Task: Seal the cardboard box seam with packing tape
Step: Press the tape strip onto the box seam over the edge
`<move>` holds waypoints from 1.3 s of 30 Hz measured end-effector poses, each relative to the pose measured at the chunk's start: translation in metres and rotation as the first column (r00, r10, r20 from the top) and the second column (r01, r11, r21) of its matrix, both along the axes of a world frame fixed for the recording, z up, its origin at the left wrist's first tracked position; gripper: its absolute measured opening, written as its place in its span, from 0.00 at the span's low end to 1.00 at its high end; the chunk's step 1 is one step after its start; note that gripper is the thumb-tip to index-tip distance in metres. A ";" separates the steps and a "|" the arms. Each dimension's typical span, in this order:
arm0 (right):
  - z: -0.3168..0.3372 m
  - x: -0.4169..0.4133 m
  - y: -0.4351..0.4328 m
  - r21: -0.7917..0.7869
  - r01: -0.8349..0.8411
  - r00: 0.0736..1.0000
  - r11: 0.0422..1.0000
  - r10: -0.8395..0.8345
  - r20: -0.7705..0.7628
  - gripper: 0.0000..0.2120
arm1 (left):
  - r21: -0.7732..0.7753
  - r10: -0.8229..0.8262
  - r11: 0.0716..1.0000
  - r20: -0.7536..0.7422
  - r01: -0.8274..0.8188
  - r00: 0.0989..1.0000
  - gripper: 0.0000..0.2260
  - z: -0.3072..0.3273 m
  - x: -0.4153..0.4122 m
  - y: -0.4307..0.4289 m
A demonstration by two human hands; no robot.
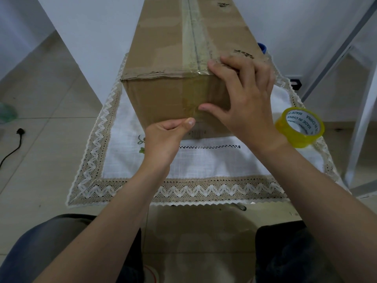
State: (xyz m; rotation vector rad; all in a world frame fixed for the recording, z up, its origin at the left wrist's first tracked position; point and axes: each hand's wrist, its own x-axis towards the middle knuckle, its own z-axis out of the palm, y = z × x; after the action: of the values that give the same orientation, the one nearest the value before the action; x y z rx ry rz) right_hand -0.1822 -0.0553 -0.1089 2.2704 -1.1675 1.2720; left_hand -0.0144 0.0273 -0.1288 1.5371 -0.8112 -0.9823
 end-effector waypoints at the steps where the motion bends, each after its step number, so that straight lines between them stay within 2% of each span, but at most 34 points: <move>1: 0.002 0.002 0.002 0.003 0.001 1.000 1.000 -0.001 0.031 0.33 | 0.001 -0.003 1.000 0.000 0.003 1.000 0.02 0.000 0.000 0.000; 4: 0.008 0.017 0.007 0.028 0.056 0.990 0.998 -0.059 0.128 0.30 | -0.002 -0.007 1.000 -0.001 0.007 1.000 0.02 0.001 -0.001 0.001; 7: 0.010 0.027 0.007 0.034 0.146 0.980 0.989 -0.149 0.128 0.29 | -0.002 -0.005 1.000 -0.008 0.005 1.000 0.02 0.003 -0.001 0.001; 9: 0.008 0.026 0.004 0.033 0.146 0.981 0.989 -0.149 0.123 0.30 | 0.002 -0.003 1.000 -0.006 0.003 1.000 0.02 0.003 -0.001 0.002; 19: -0.003 0.011 0.007 0.013 0.083 0.995 0.996 -0.082 -0.060 0.41 | -0.011 -0.012 1.000 -0.006 0.012 1.000 0.02 0.000 0.000 0.000; 24: 0.000 0.016 0.007 0.010 0.061 0.993 0.998 -0.061 0.103 0.31 | -0.010 -0.013 1.000 -0.007 0.013 1.000 0.02 0.004 -0.001 0.002; 26: 0.002 0.022 0.008 0.034 0.091 0.985 0.995 -0.095 0.145 0.30 | -0.013 -0.009 1.000 -0.011 0.009 1.000 0.02 0.004 -0.001 0.002; 31: 0.004 0.027 0.011 0.069 0.120 0.981 0.990 -0.130 0.147 0.34 | -0.016 -0.011 1.000 -0.017 0.011 1.000 0.02 0.006 -0.002 0.003; 39: 0.000 0.022 0.010 0.032 0.132 0.991 0.991 -0.132 -0.002 0.43 | -0.010 -0.024 1.000 -0.092 0.023 0.995 0.09 0.009 -0.008 0.009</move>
State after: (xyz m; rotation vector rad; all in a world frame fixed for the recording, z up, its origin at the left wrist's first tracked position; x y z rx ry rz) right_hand -0.1606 -0.0453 -0.1090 2.1751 -1.3224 1.2118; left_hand -0.0227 0.0365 -0.1203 1.4669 -0.7685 -1.0578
